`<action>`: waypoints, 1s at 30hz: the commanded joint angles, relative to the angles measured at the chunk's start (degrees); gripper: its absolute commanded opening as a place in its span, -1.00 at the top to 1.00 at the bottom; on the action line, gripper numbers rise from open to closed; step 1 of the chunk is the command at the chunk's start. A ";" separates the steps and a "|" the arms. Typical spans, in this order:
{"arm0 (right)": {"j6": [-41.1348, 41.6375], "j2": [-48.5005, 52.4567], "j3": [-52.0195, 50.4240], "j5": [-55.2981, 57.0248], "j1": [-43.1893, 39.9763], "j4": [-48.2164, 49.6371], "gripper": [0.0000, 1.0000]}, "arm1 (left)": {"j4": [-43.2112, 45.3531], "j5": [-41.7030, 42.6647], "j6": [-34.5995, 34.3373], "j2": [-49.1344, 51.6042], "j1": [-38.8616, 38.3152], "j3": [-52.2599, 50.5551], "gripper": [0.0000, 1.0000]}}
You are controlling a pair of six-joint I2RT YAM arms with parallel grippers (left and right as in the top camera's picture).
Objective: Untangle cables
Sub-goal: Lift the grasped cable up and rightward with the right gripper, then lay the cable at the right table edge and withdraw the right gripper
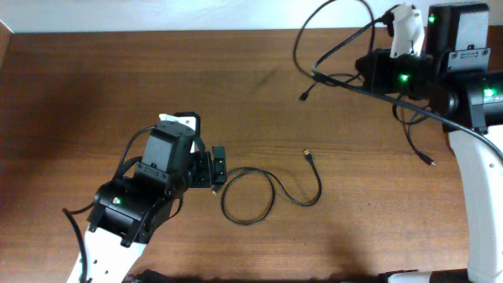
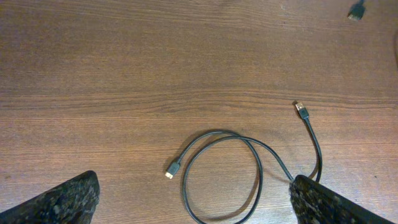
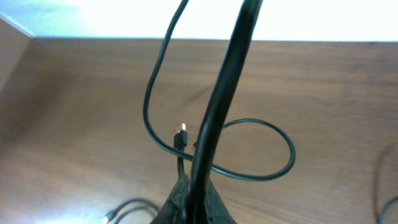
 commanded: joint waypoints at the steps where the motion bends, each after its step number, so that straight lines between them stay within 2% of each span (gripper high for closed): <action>1: 1.51 -0.33 1.03 8.79 0.24 2.25 0.92 | 0.07 -0.83 1.11 0.15 -0.02 0.37 -0.98; 8: 1.79 3.26 1.03 11.23 -1.70 3.78 0.92 | 0.07 -0.83 1.11 0.15 0.00 0.37 -0.98; 13: 4.94 7.56 1.03 10.56 -8.24 3.80 0.92 | 0.07 -0.83 1.11 0.15 0.00 0.37 -0.98; 22: 5.18 12.70 1.03 3.04 -23.17 6.86 0.92 | 0.07 -0.83 1.11 0.15 0.00 0.37 -0.98; 30: 5.16 17.16 1.03 3.06 -29.86 12.46 0.92 | 0.07 -0.83 1.11 0.15 0.00 0.37 -0.98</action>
